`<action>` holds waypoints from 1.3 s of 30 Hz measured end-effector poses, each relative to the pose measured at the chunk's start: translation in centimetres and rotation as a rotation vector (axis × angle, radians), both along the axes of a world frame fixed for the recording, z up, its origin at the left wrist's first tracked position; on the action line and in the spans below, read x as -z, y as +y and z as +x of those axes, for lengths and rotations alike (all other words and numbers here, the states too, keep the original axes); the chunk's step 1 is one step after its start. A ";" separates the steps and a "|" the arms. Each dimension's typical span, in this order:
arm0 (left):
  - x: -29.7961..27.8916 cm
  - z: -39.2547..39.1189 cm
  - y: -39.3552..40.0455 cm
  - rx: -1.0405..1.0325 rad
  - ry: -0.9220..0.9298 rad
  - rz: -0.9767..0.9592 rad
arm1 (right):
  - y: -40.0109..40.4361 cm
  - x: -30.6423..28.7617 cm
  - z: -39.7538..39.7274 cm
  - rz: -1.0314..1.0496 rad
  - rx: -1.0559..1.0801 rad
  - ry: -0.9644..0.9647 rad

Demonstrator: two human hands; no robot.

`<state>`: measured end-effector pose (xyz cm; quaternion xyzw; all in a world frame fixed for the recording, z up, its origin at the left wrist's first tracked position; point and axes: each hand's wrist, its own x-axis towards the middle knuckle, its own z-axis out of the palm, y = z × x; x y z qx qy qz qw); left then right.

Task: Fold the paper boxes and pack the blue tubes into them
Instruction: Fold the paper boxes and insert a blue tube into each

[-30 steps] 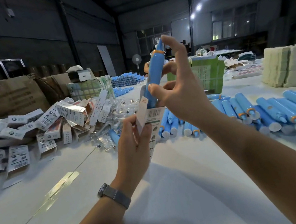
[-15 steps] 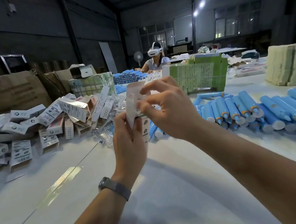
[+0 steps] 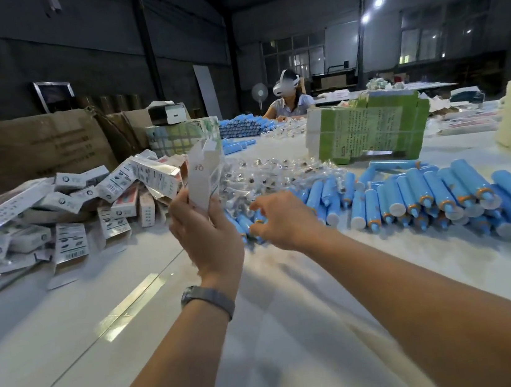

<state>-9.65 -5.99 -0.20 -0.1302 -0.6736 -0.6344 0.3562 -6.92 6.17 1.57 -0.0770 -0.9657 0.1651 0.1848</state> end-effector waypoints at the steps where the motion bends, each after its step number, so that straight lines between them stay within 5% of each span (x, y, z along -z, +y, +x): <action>1: 0.0 0.0 0.0 0.008 -0.015 0.010 | -0.4 0.0 -1.0 0.072 -0.002 -0.024; 13: 0.4 -0.1 0.3 0.046 -0.063 0.014 | -1.3 0.5 -8.5 0.321 0.083 -0.109; 24: 0.7 0.3 1.0 0.088 -0.046 -0.032 | 0.5 -0.3 -7.9 0.084 0.171 0.022; 30: 0.6 0.9 0.9 0.159 -0.003 -0.004 | 1.9 -2.1 -5.1 -0.109 0.166 0.372; 39: 0.4 1.7 1.3 0.190 0.045 -0.039 | 1.6 -7.8 7.3 -0.651 -0.210 0.912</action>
